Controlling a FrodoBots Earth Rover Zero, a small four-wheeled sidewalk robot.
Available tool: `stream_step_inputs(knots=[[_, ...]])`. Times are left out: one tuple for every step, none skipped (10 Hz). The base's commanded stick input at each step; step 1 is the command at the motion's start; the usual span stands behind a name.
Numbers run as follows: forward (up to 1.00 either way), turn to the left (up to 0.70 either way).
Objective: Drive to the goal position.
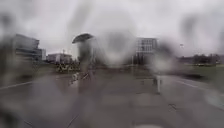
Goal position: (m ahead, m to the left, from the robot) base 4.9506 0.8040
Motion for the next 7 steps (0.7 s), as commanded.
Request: stream_step_inputs(knots=[[0.07,0.00],[0.07,0.00],[0.07,0.00],[0.07,0.00],[0.07,0.00],[0.07,0.00],[0.07,0.00]])
